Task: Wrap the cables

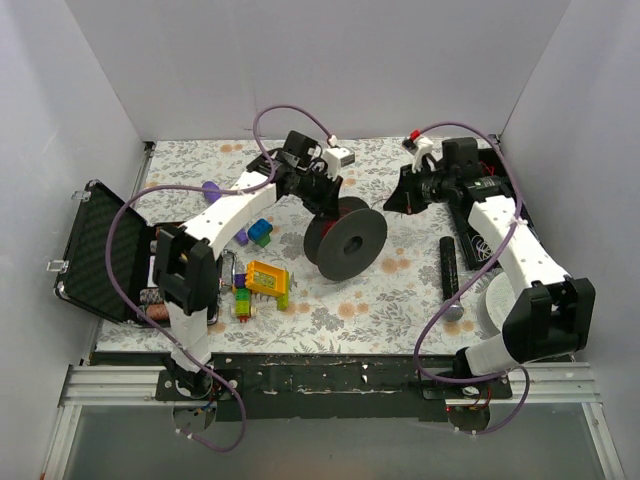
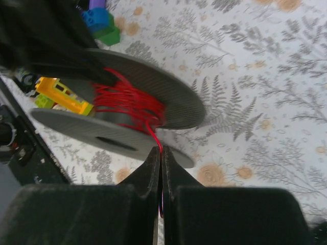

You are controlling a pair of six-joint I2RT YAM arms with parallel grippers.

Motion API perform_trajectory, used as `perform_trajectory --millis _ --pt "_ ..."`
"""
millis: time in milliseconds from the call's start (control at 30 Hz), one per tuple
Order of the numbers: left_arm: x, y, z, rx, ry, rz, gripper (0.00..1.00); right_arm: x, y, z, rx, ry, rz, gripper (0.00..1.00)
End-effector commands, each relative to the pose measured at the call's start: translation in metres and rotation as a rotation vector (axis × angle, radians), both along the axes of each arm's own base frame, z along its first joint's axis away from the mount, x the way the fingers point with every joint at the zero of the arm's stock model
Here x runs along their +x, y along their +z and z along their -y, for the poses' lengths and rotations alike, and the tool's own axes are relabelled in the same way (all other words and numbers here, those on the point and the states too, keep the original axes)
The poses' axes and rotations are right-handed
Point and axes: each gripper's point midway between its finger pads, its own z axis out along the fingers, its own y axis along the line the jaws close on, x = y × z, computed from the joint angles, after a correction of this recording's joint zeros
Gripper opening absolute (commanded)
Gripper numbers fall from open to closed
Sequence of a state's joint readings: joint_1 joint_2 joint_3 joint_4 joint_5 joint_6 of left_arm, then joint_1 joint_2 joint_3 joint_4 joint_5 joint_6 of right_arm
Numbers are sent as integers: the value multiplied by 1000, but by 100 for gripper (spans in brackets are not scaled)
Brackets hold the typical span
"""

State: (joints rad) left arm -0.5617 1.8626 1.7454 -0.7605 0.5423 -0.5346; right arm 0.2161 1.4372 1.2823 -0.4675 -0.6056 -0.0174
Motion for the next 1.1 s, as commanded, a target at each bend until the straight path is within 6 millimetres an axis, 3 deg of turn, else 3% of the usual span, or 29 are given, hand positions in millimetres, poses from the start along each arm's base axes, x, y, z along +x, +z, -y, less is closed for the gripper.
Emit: perform_trajectory --millis 0,167,300,500,700,933,1067 --pt "13 6 25 -40 -1 21 0 -13 22 -23 41 42 -89 1" --pt "21 -1 36 -33 110 9 0 -8 56 -53 139 12 -90 1" --pt "32 2 35 -70 266 -29 0 -25 46 -85 214 63 -130 1" --pt "33 1 28 -153 448 -140 0 -33 40 -98 320 -6 -119 1" --pt "30 38 20 -269 490 -122 0 -56 16 -108 250 -65 -73 1" --pt "13 15 6 -298 570 -325 0 -79 -13 -128 74 -102 187 1" --pt "16 11 -1 -340 584 -404 0 -76 -49 -115 -114 -169 280 1"
